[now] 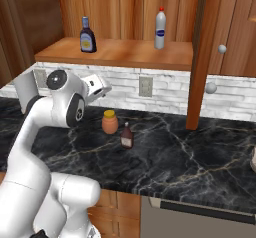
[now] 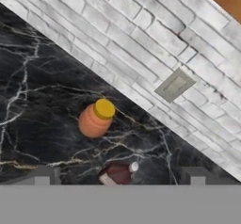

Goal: Pick the ketchup and condiment bottle from the counter and place them in the cabinet.

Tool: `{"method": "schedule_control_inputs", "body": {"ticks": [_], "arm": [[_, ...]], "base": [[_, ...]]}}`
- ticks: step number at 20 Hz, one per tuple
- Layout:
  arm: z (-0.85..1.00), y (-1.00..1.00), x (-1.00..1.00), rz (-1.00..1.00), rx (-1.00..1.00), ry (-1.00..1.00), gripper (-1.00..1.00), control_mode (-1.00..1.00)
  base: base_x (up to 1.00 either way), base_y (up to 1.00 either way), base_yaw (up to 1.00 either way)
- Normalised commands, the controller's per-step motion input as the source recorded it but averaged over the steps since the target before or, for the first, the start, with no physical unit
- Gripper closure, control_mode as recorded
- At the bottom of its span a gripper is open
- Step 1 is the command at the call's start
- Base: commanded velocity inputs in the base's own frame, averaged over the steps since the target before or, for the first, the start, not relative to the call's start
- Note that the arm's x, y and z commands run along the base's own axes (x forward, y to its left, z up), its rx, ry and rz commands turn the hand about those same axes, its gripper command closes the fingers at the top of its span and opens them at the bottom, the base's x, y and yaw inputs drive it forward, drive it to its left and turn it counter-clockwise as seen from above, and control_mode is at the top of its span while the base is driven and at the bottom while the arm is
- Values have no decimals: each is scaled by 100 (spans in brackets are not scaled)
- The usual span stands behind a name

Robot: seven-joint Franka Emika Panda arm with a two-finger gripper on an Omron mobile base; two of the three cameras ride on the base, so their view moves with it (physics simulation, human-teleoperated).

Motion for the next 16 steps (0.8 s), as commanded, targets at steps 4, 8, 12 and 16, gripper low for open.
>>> {"method": "schedule_control_inputs", "body": {"ticks": [4, 8, 12, 16], "arm": [[-49, -62, 0, 0, -1, 0, -100, -100], [-30, -72, -1, 0, 1, 0, -100, -100], [-1, -76, -6, 0, 7, 0, -100, -100], [-8, -44, 1, 3, 1, -1, -100, -100]], "base": [[0, 0, 0], [0, 0, 0], [0, 0, 0], [0, 0, 0]]}}
